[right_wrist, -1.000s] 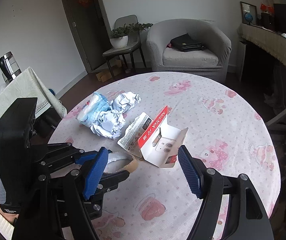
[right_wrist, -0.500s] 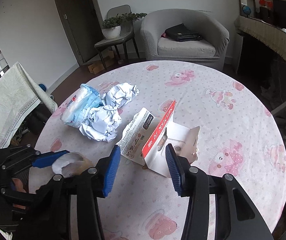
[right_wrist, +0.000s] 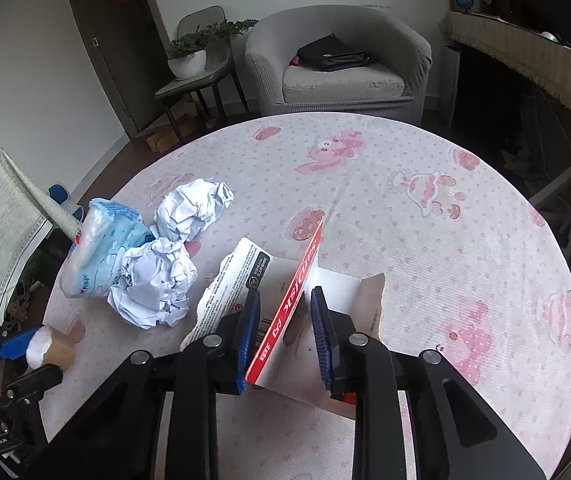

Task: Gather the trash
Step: 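Grasp the tape ring with the left tool while the right tool grasps SanDisk packaging, then drop the tape ring in the bin with the left tool while right tool holds packaging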

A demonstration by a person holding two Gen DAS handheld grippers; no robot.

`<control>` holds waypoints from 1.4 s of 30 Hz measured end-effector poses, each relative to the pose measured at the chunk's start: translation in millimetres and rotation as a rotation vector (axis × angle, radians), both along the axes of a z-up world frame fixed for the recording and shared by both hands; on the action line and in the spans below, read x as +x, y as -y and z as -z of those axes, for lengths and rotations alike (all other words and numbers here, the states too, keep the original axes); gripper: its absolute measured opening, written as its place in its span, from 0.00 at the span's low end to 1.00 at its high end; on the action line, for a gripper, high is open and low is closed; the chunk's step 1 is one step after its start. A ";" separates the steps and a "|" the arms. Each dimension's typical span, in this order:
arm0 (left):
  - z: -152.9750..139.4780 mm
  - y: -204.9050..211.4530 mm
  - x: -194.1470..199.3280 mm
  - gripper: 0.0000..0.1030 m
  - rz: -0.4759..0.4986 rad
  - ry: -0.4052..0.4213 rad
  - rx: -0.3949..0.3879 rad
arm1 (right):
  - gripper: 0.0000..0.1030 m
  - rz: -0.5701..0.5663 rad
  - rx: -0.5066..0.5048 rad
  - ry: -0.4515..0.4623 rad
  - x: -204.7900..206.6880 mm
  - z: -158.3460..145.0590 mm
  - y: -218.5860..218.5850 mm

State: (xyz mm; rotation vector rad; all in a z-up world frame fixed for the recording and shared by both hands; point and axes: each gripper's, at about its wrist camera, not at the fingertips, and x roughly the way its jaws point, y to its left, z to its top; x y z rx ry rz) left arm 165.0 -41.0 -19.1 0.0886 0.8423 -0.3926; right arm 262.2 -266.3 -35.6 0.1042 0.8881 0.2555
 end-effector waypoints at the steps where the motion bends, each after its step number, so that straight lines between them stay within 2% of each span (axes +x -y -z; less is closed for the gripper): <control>1: -0.7 -4.3 -0.4 0.43 -0.006 0.000 -0.002 | 0.17 0.001 -0.006 0.000 0.7 -0.1 -0.5; 3: -1.8 -15.3 -2.4 0.43 -0.021 0.003 -0.006 | 0.04 0.004 -0.005 0.002 1.8 -1.4 -1.1; 4: -2.6 -19.5 -2.9 0.43 -0.028 0.004 -0.006 | 0.03 0.007 -0.010 0.006 1.9 -2.7 -1.5; 10: -8.8 -50.9 -6.1 0.43 -0.094 0.017 -0.022 | 0.02 0.013 -0.051 0.064 -1.6 -22.1 -10.7; 17: -13.7 -86.3 -11.6 0.43 -0.172 0.033 -0.027 | 0.02 0.011 -0.020 0.157 -14.5 -58.2 -21.1; 23: -2.6 -118.2 -16.5 0.43 -0.236 0.013 -0.008 | 0.02 -0.032 0.006 0.218 -26.7 -83.4 -43.4; 32: 31.5 -164.8 -21.1 0.43 -0.337 -0.063 0.004 | 0.02 -0.185 0.085 0.251 -38.7 -104.5 -96.9; 42: 77.4 -197.2 -19.0 0.43 -0.382 -0.179 0.054 | 0.02 -0.406 0.101 0.184 -45.3 -88.0 -186.1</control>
